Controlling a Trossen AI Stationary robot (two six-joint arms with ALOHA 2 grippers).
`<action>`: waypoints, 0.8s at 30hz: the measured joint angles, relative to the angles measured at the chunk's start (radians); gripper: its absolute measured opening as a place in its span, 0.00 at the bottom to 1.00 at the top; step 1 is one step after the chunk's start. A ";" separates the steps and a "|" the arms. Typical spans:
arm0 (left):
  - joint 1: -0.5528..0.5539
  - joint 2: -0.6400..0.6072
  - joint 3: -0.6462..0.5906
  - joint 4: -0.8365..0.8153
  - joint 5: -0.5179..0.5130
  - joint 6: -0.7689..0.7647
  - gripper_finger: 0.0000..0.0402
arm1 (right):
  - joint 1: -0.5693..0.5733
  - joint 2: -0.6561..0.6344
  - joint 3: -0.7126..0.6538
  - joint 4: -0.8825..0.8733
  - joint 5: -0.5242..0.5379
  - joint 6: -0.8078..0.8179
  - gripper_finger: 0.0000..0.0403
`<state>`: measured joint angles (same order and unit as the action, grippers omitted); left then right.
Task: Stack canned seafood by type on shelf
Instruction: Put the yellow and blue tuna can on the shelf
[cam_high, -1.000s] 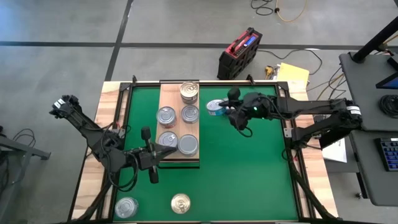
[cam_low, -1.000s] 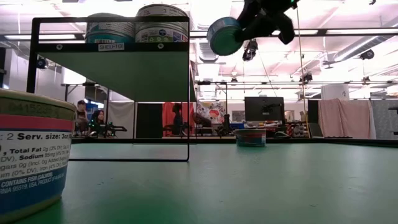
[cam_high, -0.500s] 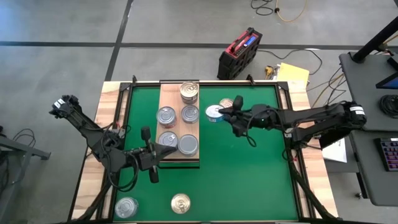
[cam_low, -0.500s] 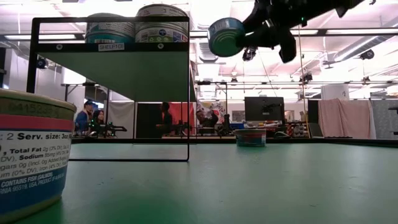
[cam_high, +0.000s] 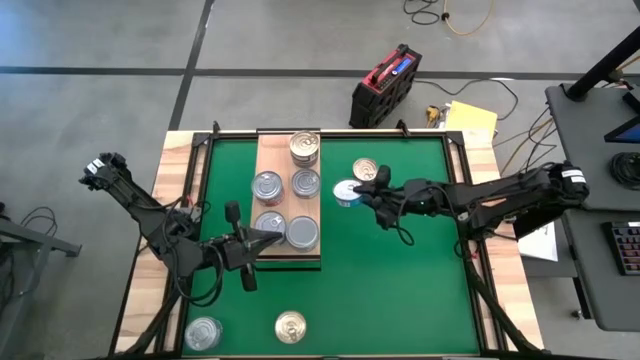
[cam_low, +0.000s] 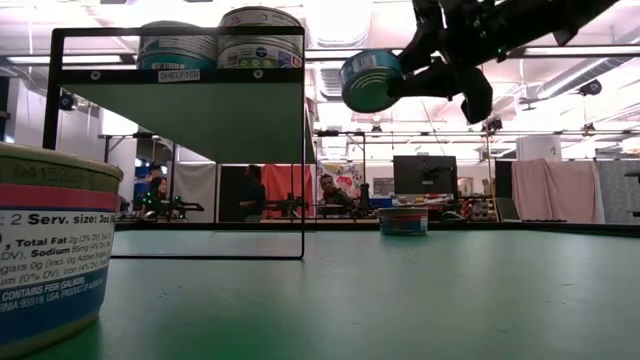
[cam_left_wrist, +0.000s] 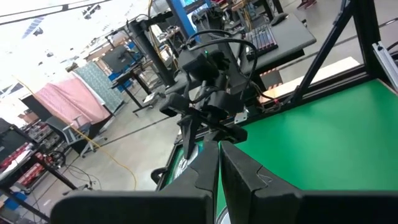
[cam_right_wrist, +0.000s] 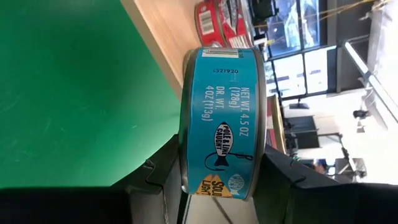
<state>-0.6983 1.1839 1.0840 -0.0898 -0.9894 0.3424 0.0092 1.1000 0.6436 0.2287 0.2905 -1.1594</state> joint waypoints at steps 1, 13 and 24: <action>0.000 0.000 0.000 0.000 0.000 -0.005 0.00 | 0.005 0.000 -0.008 0.015 0.001 -0.008 0.33; 0.002 0.000 0.000 0.000 -0.037 0.088 0.00 | 0.013 -0.001 -0.013 0.153 0.028 -0.161 0.33; 0.045 0.010 0.000 -0.031 -0.159 0.508 0.00 | 0.006 0.016 0.033 0.315 -0.110 -0.350 0.33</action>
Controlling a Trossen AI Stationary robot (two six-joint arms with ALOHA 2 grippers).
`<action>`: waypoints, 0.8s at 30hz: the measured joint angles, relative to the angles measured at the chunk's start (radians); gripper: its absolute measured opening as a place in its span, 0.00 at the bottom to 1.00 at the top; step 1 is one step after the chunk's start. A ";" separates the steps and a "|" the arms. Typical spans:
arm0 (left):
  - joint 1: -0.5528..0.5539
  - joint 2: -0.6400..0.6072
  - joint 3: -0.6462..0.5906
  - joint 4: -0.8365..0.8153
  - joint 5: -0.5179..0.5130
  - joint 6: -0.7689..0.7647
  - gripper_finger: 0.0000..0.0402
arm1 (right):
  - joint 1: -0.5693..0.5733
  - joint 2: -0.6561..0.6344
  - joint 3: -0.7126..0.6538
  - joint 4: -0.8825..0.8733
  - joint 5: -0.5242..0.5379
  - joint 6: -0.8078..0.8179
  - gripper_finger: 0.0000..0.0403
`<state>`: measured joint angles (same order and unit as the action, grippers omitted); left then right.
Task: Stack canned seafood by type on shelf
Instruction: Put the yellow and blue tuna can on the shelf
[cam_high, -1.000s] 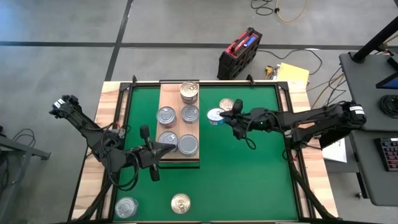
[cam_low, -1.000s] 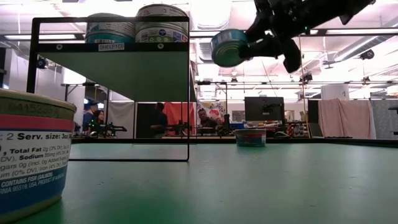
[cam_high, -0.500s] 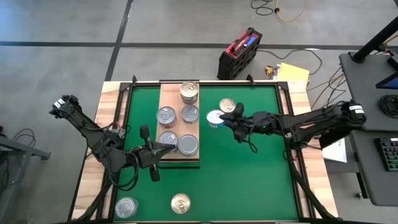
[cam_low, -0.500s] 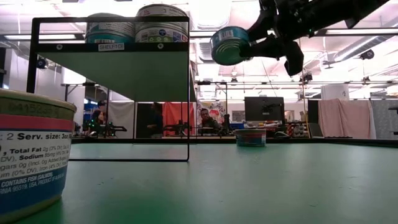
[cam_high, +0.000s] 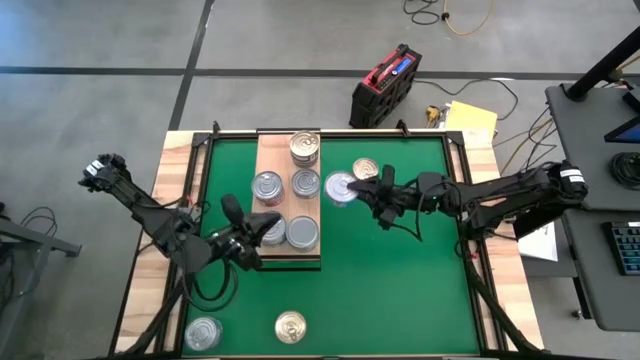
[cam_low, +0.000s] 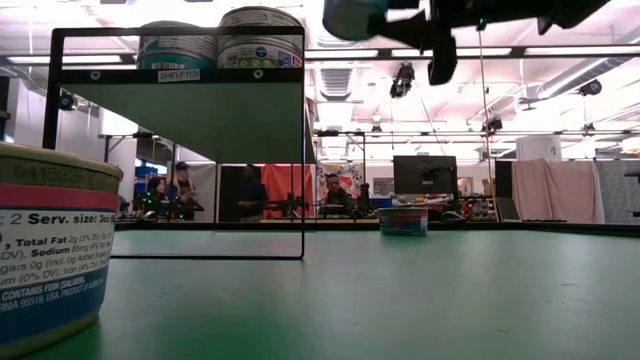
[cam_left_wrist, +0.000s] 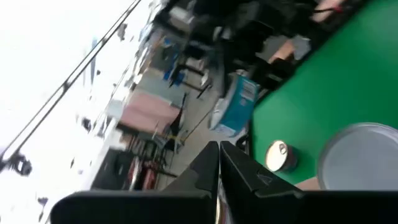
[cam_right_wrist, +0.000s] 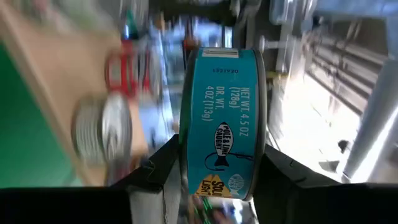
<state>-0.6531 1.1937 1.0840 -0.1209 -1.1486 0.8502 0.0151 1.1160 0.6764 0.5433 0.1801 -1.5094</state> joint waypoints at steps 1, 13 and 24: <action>0.004 0.006 0.000 -0.002 0.020 0.022 0.00 | 0.001 0.000 0.010 -0.011 -0.033 0.022 0.33; 0.014 0.080 0.000 0.072 0.092 0.084 0.18 | 0.001 0.000 0.091 -0.038 -0.332 0.291 0.33; 0.014 0.123 0.000 0.111 0.092 0.091 0.51 | 0.038 0.115 0.162 -0.079 -0.383 0.299 0.33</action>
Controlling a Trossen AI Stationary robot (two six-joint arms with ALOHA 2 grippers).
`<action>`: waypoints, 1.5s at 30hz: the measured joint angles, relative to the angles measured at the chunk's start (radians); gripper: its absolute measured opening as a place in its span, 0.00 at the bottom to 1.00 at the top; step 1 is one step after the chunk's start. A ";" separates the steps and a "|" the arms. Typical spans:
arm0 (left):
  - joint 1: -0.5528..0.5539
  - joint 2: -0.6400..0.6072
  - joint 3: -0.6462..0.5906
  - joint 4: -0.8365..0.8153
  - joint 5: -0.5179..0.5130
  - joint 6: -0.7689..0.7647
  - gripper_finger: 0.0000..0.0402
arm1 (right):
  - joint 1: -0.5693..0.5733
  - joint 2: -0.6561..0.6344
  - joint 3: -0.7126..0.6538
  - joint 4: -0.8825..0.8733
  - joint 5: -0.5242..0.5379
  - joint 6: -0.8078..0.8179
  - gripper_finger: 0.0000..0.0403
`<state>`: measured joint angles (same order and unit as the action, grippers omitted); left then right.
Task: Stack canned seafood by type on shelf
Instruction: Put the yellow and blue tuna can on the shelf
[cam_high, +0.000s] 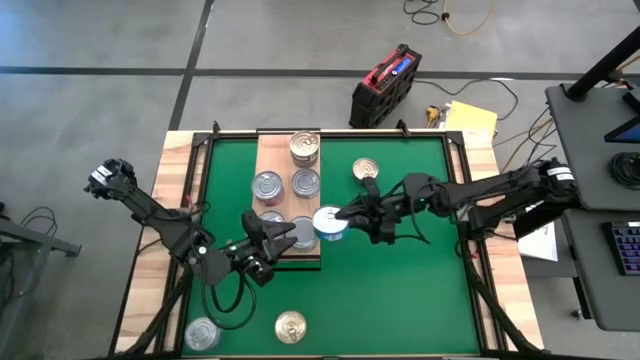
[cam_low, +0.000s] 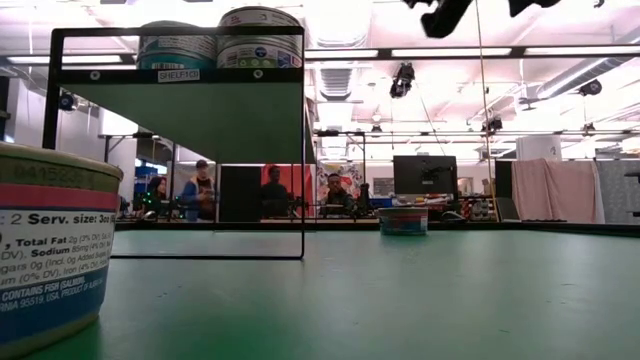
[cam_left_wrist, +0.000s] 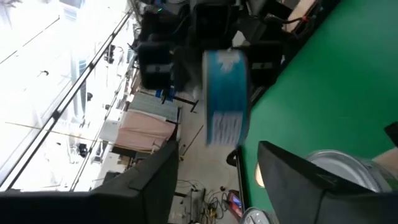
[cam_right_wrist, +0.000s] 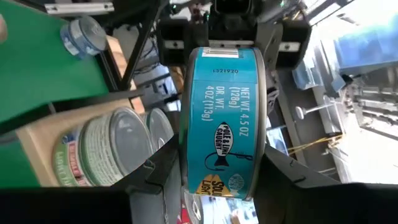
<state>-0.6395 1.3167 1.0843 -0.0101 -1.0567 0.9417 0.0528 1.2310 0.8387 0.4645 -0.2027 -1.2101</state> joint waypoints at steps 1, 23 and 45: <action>-0.002 0.005 0.000 -0.002 0.000 0.000 0.52 | 0.000 0.019 0.013 0.005 0.006 -0.005 0.33; -0.005 0.020 0.000 -0.005 -0.061 0.041 0.54 | 0.002 0.207 0.248 -0.127 0.073 -0.005 0.33; -0.003 0.021 0.000 -0.016 -0.058 0.037 0.37 | 0.035 0.213 0.284 -0.132 0.065 -0.008 0.33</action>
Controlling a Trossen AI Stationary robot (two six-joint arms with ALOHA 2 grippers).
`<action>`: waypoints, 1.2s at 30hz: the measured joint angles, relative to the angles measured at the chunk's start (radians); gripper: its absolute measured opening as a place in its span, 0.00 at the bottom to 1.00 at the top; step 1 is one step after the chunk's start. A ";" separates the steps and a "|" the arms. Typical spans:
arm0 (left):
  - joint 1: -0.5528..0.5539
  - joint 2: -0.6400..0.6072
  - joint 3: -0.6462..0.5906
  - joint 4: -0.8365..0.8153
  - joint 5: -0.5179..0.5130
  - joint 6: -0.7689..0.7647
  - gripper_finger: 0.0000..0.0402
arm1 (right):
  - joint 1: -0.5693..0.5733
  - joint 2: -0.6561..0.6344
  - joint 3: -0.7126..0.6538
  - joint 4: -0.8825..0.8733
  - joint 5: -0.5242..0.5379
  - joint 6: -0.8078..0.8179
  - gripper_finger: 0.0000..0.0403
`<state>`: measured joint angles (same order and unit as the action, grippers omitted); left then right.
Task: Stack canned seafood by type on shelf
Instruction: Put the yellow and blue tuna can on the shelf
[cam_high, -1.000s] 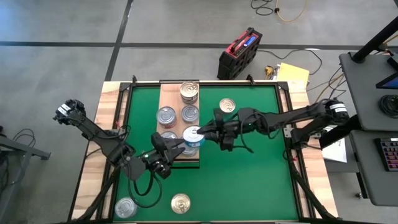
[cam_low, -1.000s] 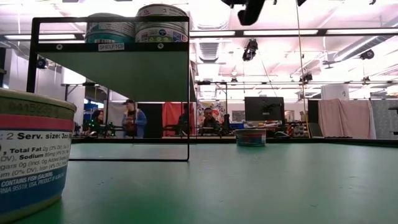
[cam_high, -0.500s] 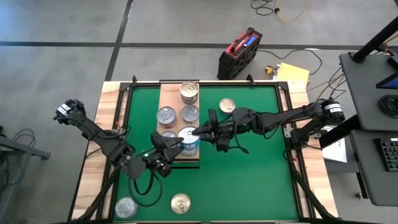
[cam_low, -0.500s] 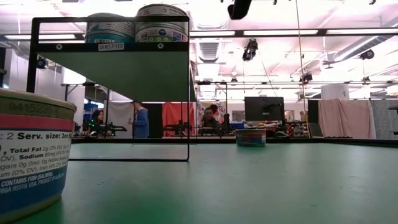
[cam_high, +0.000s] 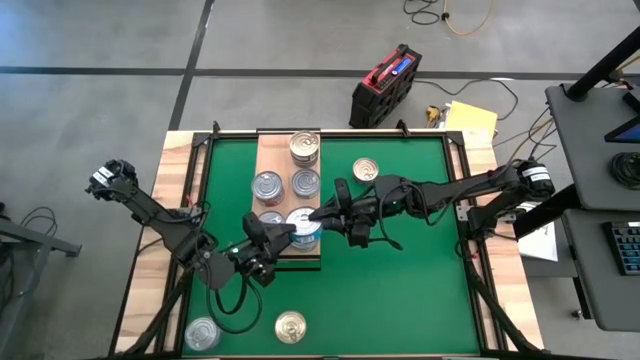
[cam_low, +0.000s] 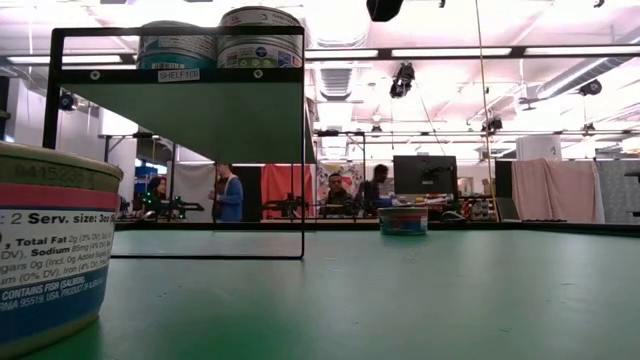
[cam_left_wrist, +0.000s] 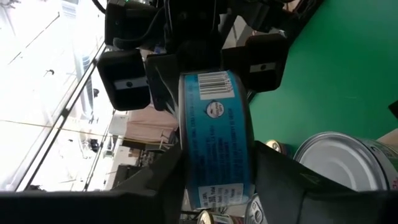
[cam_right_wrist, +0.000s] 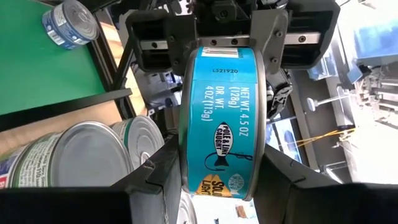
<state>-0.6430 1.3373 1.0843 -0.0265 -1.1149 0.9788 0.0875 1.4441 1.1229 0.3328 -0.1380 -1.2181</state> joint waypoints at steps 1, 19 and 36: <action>0.000 0.000 0.000 0.000 0.000 -0.004 0.34 | 0.000 0.000 0.000 0.000 0.000 -0.004 0.33; 0.000 0.002 0.000 -0.061 -0.068 -0.068 0.33 | 0.000 -0.003 -0.003 -0.043 0.043 0.100 0.74; -0.001 -0.081 0.000 -0.465 -0.390 -0.346 0.33 | -0.001 -0.110 -0.004 -0.251 0.374 0.245 0.75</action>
<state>-0.6444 1.2566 1.0847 -0.4913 -1.5047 0.6327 0.0868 1.3342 1.1191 0.0823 0.2359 -0.9728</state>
